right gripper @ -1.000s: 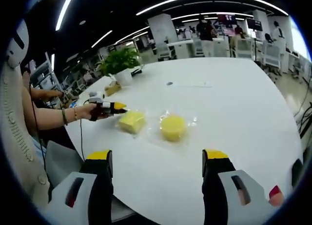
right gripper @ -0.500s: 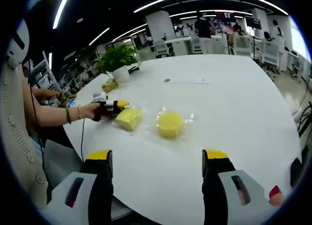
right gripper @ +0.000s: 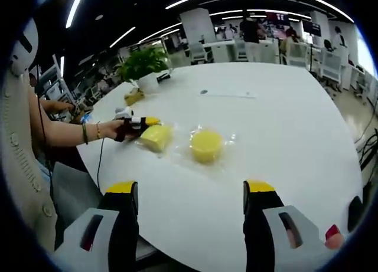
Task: Compare the silicone blocks by pressing each to a similar depth, holding the contact briefly, and releasing to observe deformation and rebound differences across the visible hardness samples.
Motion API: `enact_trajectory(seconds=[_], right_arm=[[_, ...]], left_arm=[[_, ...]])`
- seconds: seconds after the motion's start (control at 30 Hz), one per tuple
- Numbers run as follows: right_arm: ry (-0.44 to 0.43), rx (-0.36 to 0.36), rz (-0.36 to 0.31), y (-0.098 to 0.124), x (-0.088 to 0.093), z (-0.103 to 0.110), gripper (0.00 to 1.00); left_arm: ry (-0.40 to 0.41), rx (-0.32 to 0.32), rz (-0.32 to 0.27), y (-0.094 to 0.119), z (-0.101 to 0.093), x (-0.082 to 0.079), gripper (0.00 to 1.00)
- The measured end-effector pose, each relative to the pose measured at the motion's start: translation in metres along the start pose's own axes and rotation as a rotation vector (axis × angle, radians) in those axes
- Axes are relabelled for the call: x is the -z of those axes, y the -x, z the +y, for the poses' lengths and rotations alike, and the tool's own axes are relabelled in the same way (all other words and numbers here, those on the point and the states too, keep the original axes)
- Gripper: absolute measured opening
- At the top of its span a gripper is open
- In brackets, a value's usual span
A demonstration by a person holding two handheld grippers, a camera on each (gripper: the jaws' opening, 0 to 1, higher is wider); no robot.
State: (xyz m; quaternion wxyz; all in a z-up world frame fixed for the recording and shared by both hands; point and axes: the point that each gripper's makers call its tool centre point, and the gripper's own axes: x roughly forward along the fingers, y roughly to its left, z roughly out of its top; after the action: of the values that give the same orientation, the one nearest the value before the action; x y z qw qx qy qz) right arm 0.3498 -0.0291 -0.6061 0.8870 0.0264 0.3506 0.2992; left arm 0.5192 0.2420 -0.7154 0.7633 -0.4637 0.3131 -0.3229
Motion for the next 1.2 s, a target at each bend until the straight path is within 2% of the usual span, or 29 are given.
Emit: enact_trajectory(seconds=[0.1,0.13,0.3,0.5,0.7,0.93,1.03,1.2], right_arm=[[0.003,0.003,0.000,-0.001,-0.001,-0.001,0.66],[0.004,0.002,0.003,-0.001,-0.001,-0.001,0.66],[0.007,-0.003,0.005,-0.003,-0.002,0.000,0.66],[0.010,-0.006,0.009,-0.004,-0.001,0.000,0.66],[0.014,-0.008,0.003,-0.003,-0.002,0.001,0.66],[0.023,-0.027,-0.017,-0.003,-0.007,0.007,0.65],[0.031,-0.036,-0.025,-0.002,-0.009,0.011,0.65],[0.048,-0.048,-0.041,0.001,-0.012,0.016,0.65]], left_arm=[[0.006,0.031,-0.021,0.001,-0.003,0.000,0.00],[0.000,0.015,-0.024,0.001,-0.001,0.000,0.00],[-0.020,0.038,-0.024,0.000,-0.006,0.003,0.00],[-0.053,0.016,-0.023,0.000,-0.008,0.001,0.00],[-0.151,-0.025,-0.020,0.002,-0.014,-0.002,0.00],[-0.191,-0.021,-0.024,0.011,-0.039,-0.006,0.00],[-0.255,-0.021,-0.022,0.015,-0.050,-0.006,0.00],[-0.304,-0.021,-0.014,0.022,-0.066,-0.004,0.00]])
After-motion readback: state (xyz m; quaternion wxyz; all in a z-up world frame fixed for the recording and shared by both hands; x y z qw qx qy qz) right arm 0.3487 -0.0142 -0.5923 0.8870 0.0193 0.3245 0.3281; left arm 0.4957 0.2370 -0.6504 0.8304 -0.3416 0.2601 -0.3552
